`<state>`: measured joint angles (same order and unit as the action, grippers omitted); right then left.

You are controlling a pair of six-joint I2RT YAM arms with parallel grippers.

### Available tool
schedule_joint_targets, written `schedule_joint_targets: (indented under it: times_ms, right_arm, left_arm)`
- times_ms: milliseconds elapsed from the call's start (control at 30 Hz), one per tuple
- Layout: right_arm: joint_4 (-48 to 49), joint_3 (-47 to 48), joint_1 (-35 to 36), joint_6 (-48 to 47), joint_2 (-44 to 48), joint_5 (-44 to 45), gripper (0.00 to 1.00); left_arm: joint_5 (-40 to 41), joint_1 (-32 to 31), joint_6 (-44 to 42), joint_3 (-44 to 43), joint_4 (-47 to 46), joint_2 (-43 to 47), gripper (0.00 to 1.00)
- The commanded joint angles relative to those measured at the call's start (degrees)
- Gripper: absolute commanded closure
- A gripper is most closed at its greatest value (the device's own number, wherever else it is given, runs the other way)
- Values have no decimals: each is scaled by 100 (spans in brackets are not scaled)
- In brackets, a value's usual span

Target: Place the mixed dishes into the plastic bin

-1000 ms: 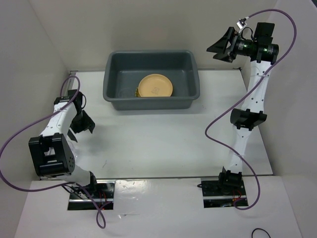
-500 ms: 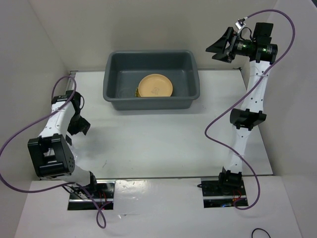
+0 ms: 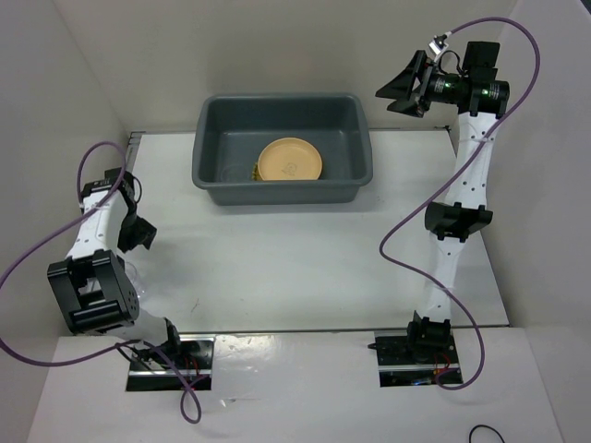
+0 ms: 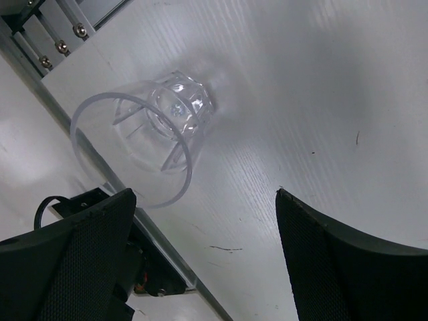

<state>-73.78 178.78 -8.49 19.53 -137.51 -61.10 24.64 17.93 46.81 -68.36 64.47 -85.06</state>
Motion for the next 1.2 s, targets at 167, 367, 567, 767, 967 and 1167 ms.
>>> schedule_joint_targets:
  times_ms: [167, 367, 567, 767, 967, 1167]
  right_arm:
    - [-40, 105, 41, 42, -83, -51, 1]
    - [-40, 105, 41, 42, -83, -51, 1]
    - [-40, 105, 41, -72, -30, 2, 1]
    - [-40, 105, -143, -125, -30, 2, 1]
    - [-40, 105, -206, -283, -30, 2, 1]
    - [-40, 105, -206, -283, 40, 1, 1]
  left_arm:
    - [-267, 105, -330, 138, -532, -336, 10]
    - [-390, 158, -444, 375, -848, -626, 14]
    - [-460, 211, -715, 429, -1058, -802, 51]
    - [-653, 272, -1164, 253, -1129, -1048, 100]
    - [-925, 140, -1271, -1685, -788, -661, 100]
    - [-1032, -298, -1024, -5343, -943, -1294, 100]
